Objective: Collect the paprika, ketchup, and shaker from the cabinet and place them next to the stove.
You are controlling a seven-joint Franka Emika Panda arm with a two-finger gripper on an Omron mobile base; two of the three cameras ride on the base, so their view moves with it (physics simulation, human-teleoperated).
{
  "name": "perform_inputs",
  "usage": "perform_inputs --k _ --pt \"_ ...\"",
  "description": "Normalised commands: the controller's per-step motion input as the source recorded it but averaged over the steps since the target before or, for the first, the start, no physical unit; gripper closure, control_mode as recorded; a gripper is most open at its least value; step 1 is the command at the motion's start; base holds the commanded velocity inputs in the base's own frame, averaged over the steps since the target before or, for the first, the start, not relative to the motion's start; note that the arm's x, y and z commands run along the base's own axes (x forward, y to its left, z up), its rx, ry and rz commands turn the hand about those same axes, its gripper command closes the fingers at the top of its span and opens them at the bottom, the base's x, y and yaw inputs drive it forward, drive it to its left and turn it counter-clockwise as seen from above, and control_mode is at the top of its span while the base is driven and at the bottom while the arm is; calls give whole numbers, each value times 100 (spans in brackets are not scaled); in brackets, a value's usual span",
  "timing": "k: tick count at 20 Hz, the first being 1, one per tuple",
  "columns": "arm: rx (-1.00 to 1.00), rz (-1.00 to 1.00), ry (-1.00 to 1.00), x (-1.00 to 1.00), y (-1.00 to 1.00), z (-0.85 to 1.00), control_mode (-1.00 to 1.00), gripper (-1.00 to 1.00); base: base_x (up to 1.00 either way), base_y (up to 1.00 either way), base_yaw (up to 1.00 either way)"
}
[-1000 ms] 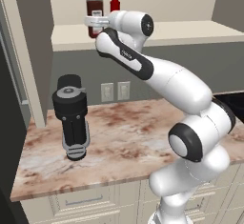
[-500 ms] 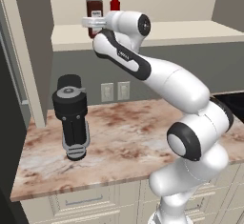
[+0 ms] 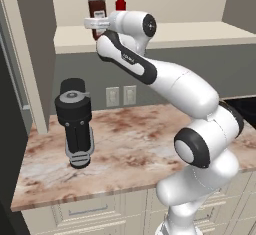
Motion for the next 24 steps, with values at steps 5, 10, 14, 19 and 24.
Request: perform_inputs --k 5,10,14,19,24 --pt "0 0 -1 -8 0 0 -100 100 0 0 0" --pt "2 6 -6 -56 -5 0 -100 100 0 0 0" --pt "3 13 -7 -85 -29 0 -100 100 0 0 0" --pt "0 11 -7 -96 -33 0 -100 100 0 0 0" --pt "1 13 -2 -77 -65 -6 -100 100 0 0 0"
